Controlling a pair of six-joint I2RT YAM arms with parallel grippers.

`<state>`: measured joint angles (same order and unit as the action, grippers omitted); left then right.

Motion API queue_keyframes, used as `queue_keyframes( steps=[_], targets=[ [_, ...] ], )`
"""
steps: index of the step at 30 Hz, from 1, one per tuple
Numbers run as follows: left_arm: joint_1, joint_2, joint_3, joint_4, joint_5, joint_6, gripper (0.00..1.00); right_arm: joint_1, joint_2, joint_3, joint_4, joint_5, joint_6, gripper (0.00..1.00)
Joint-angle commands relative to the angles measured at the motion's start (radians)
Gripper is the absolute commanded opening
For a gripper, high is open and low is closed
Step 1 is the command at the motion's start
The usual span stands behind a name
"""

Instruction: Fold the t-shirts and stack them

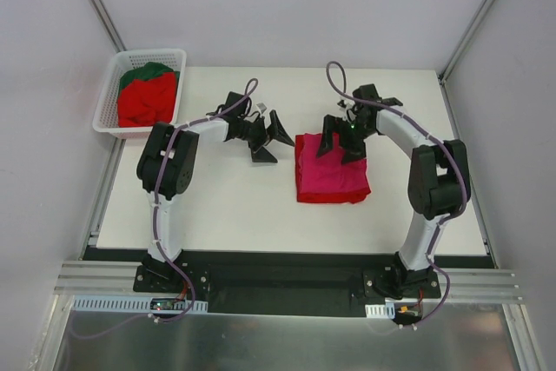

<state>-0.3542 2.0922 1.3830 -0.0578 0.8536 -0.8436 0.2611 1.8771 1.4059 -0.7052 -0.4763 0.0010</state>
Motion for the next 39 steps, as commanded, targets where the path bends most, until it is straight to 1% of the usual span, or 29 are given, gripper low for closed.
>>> queue_keyframes(
  steps=[1,2,5,9,10,12,15,22,30,34,36,39],
  targets=[
    [0.020,-0.101,-0.058,-0.016,0.010,0.069,0.99,0.062,0.005,0.158,-0.060,0.068,-0.045,0.96],
    [0.021,-0.107,-0.070,-0.014,0.009,0.074,0.99,0.076,0.013,0.216,-0.097,0.080,-0.056,0.96],
    [0.032,-0.138,-0.127,-0.014,-0.002,0.087,0.99,0.119,0.043,0.280,-0.122,0.107,-0.081,0.96],
    [0.050,-0.194,-0.223,-0.014,-0.018,0.107,0.99,0.161,0.082,0.312,-0.115,0.110,-0.090,0.96],
    [0.060,-0.204,-0.237,-0.014,-0.018,0.112,0.99,0.167,0.108,0.329,-0.155,0.120,-0.096,0.96],
    [0.070,-0.233,-0.274,-0.016,-0.014,0.121,0.99,0.187,0.120,0.355,-0.175,0.130,-0.114,0.96],
    [0.086,-0.259,-0.309,-0.014,-0.005,0.132,0.99,0.202,0.125,0.355,-0.154,0.122,-0.111,0.96],
    [0.095,-0.305,-0.401,-0.020,-0.002,0.167,0.99,0.221,0.166,0.340,-0.082,0.021,-0.110,0.96],
    [0.095,-0.342,-0.493,-0.030,0.004,0.195,0.99,0.242,0.194,0.389,-0.047,-0.024,-0.087,0.96],
    [0.096,-0.350,-0.510,-0.033,0.009,0.205,0.99,0.244,0.247,0.401,-0.024,-0.047,-0.061,0.96],
    [0.096,-0.359,-0.521,-0.034,0.012,0.205,0.99,0.245,0.270,0.390,-0.016,-0.053,-0.059,0.96],
    [0.096,-0.377,-0.535,-0.039,0.022,0.210,0.99,0.244,0.300,0.342,0.039,-0.059,-0.049,0.96]
  ],
)
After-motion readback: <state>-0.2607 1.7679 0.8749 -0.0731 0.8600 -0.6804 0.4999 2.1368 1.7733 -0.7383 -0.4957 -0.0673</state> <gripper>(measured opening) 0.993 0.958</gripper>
